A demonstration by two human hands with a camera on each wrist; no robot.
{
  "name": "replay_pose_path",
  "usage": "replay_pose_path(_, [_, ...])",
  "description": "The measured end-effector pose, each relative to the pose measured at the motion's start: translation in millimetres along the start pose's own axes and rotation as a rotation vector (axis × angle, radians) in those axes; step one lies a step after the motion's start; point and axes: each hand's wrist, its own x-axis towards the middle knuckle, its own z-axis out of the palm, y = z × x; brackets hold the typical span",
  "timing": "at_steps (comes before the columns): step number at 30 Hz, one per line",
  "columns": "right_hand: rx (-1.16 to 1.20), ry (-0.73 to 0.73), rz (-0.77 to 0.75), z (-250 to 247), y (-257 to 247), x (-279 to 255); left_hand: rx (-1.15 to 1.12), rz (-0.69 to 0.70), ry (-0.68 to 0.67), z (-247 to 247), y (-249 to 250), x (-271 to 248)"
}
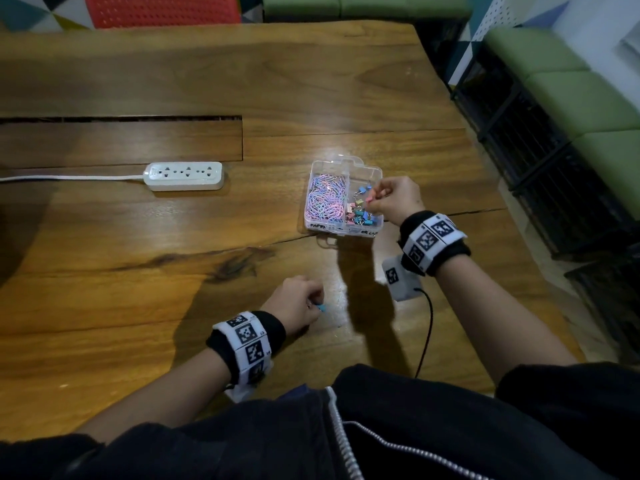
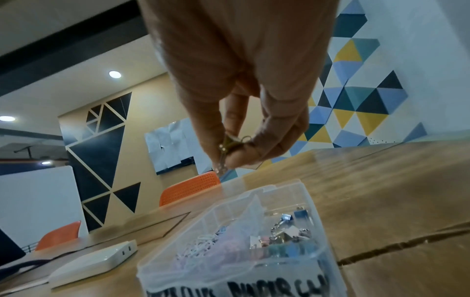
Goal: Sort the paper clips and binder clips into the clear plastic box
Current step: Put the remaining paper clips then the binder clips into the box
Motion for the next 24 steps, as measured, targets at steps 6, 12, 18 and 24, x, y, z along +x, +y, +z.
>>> replay_pose_path(6, [-0.044,0.06,0.04,13.5,5.8,21.3,-0.289,-0.005,0.218,-56.3,36.8,33.6])
replay_pose_path(12, [0.087,0.113,0.035,15.2,29.3,8.2,-0.388,0.004,0.302,-84.9,73.3,91.1])
replay_pose_path(18, [0.159,0.171,0.006,13.2,52.8,-28.3,-0.377,-0.03,0.272,-67.6,86.6,138.7])
replay_pose_path(24, [0.144,0.097,0.0,21.3,71.9,-60.1,-0.312,-0.107,0.278,-44.6,72.6,152.4])
